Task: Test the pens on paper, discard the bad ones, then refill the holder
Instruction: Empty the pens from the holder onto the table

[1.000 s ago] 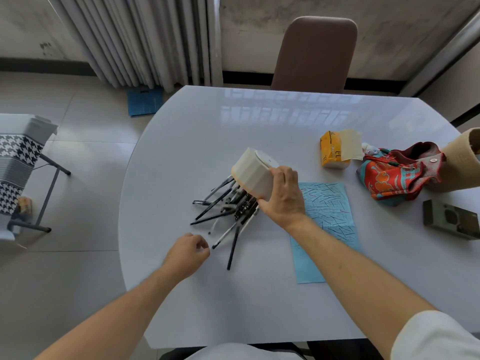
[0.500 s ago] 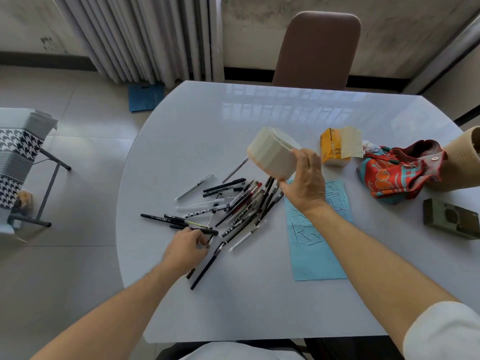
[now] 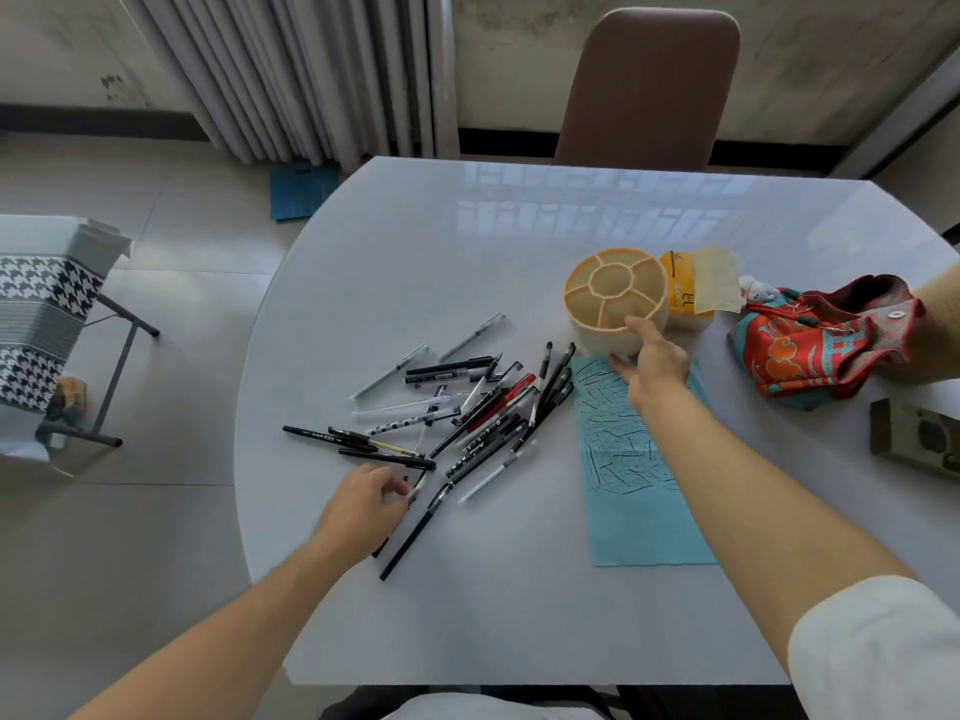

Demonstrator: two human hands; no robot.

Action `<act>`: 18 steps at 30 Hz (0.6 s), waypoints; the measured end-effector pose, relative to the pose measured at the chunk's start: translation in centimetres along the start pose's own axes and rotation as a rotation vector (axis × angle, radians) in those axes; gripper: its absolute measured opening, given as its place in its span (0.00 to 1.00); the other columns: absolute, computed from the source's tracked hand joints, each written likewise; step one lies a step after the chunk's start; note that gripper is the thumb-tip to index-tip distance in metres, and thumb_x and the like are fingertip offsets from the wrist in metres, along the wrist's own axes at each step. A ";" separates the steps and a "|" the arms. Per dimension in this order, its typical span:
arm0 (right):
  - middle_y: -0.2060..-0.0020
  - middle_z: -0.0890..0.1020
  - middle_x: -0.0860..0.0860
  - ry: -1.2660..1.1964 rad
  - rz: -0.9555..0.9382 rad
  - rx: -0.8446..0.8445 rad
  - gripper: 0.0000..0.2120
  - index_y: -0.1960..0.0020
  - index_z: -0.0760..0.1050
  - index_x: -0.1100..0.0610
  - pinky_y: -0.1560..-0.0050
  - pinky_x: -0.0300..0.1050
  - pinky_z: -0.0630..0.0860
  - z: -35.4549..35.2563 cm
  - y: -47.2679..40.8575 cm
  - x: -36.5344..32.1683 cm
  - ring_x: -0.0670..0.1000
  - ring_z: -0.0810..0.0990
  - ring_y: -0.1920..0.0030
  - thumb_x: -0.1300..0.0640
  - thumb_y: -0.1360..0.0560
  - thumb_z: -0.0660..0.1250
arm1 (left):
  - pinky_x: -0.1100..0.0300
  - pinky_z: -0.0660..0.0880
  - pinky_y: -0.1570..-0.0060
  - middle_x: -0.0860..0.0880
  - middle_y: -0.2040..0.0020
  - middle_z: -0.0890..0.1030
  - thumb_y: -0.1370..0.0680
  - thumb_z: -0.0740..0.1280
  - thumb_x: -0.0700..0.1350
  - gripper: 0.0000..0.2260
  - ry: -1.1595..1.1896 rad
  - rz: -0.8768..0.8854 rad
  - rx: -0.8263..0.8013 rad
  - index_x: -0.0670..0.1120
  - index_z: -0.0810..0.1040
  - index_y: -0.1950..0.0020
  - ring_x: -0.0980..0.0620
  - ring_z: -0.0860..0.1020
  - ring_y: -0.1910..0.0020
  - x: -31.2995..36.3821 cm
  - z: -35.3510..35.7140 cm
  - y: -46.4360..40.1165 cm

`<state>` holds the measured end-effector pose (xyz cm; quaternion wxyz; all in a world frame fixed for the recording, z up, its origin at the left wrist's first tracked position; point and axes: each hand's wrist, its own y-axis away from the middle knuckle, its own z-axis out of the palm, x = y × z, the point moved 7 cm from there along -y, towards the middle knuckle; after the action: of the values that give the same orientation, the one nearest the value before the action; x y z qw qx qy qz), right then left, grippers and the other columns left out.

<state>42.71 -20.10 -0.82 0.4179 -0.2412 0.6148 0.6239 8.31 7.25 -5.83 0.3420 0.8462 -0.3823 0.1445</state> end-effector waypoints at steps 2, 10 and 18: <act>0.42 0.78 0.56 -0.046 0.067 0.003 0.22 0.42 0.74 0.60 0.49 0.59 0.84 -0.1 -0.9 0.3 0.59 0.78 0.41 0.59 0.31 0.79 | 0.61 0.75 0.52 0.59 0.51 0.75 0.26 0.67 0.48 0.05 0.005 -0.015 -0.004 0.59 0.79 0.55 0.61 0.76 0.52 -0.5 0.0 0.3; 0.36 0.80 0.58 0.079 0.072 -0.023 0.17 0.36 0.76 0.60 0.43 0.55 0.82 -1.8 -2.9 0.1 0.57 0.79 0.36 0.54 0.22 0.72 | 0.63 0.71 0.56 0.58 0.53 0.76 0.25 0.68 0.48 0.04 0.011 -0.057 0.019 0.58 0.78 0.58 0.61 0.75 0.54 -1.5 0.1 1.3; 0.35 0.79 0.54 1.212 -0.424 -0.228 0.21 0.31 0.77 0.57 0.31 0.51 0.71 -7.6 2.3 2.1 0.55 0.76 0.34 0.54 0.23 0.71 | 0.62 0.70 0.56 0.58 0.53 0.76 0.25 0.68 0.46 0.06 0.019 -0.048 0.031 0.58 0.78 0.57 0.60 0.76 0.54 -1.3 0.1 1.5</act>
<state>38.06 -26.70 -2.22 0.0831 -0.7092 0.6104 0.3427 6.29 7.14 -5.86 0.3359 0.8589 -0.3562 0.1500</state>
